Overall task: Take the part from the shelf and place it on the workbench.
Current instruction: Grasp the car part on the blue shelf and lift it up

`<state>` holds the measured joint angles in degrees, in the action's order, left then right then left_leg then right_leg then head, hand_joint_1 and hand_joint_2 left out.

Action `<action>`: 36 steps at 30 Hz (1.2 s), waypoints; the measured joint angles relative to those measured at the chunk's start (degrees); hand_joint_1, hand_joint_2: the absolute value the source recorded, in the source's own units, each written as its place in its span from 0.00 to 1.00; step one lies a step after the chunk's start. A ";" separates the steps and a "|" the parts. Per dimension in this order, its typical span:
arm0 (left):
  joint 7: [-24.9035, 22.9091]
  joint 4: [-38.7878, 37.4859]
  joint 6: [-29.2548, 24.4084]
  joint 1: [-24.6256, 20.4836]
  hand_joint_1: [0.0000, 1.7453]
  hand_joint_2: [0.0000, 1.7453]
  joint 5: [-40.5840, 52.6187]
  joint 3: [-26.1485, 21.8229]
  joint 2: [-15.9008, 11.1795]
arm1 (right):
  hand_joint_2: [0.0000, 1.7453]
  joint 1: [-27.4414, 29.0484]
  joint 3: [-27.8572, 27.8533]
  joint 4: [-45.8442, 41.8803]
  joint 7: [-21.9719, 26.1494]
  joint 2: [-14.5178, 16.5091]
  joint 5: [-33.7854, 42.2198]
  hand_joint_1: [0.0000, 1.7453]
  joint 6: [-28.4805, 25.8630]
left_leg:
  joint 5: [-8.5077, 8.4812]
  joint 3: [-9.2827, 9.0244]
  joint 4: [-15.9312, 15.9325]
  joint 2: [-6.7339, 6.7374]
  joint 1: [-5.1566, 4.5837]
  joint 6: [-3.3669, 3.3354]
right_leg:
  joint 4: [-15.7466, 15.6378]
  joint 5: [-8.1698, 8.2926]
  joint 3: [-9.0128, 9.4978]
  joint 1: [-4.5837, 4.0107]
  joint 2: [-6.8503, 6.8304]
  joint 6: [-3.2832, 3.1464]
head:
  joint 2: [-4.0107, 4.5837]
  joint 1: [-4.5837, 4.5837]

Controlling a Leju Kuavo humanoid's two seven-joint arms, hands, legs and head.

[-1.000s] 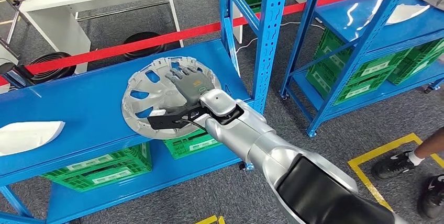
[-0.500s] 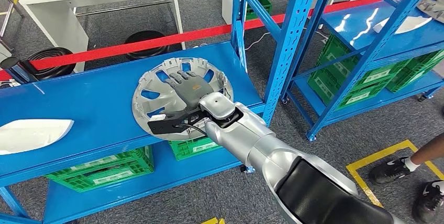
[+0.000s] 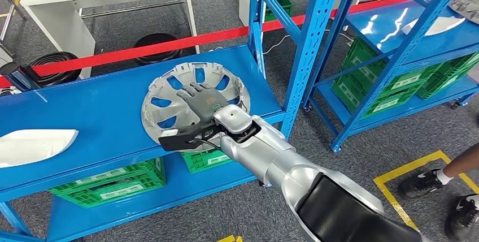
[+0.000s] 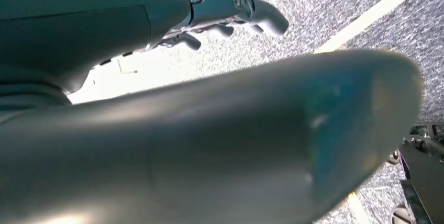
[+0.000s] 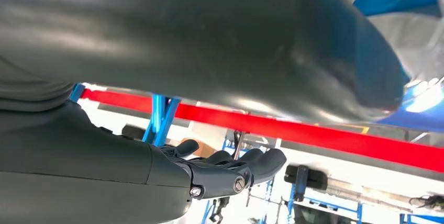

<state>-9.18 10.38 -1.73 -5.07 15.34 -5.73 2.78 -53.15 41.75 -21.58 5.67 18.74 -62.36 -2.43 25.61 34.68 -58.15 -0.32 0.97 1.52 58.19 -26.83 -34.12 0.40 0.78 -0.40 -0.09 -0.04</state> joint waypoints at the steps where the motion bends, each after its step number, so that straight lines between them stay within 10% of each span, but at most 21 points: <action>1: 0.00 0.00 0.00 -0.02 0.00 0.00 0.09 0.00 0.00 | 0.00 0.30 0.04 0.05 -0.06 0.13 0.08 0.00 0.05 | 0.00 0.00 0.01 0.00 0.01 0.00 | 0.01 -0.01 -0.01 -0.01 0.00 0.01 | 0.00 -0.01; 16: 0.00 0.00 0.00 -0.09 0.00 0.00 1.31 0.01 0.00 | 0.00 3.59 0.08 1.07 -0.39 -1.25 2.04 0.00 0.48 | 0.01 0.00 0.01 0.01 0.02 0.00 | 0.01 -0.05 -0.02 0.00 0.02 0.04 | 0.00 0.01; 20: 0.00 0.00 0.00 -0.13 0.00 0.00 1.32 0.00 0.00 | 1.00 3.78 0.08 1.08 -0.81 -1.41 2.69 0.00 0.69 | 0.00 0.00 0.01 0.01 0.02 0.00 | 0.01 -0.05 -0.02 -0.01 0.02 0.04 | 0.00 -0.01; 36: 0.00 0.11 0.01 -0.22 0.00 0.00 2.05 0.01 0.00 | 1.00 4.23 0.08 1.11 -1.22 -2.32 4.74 0.00 1.47 | 0.00 0.00 0.01 0.02 0.02 0.00 | 0.01 -0.05 -0.02 -0.01 0.02 0.04 | 0.00 0.00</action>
<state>-9.18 10.49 -1.72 -5.29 17.40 -5.72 2.78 -48.92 41.83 -20.47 4.45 16.42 -57.62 -0.96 25.61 34.68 -58.14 -0.30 0.99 1.52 58.21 -26.87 -34.15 0.40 0.80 -0.36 -0.09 -0.04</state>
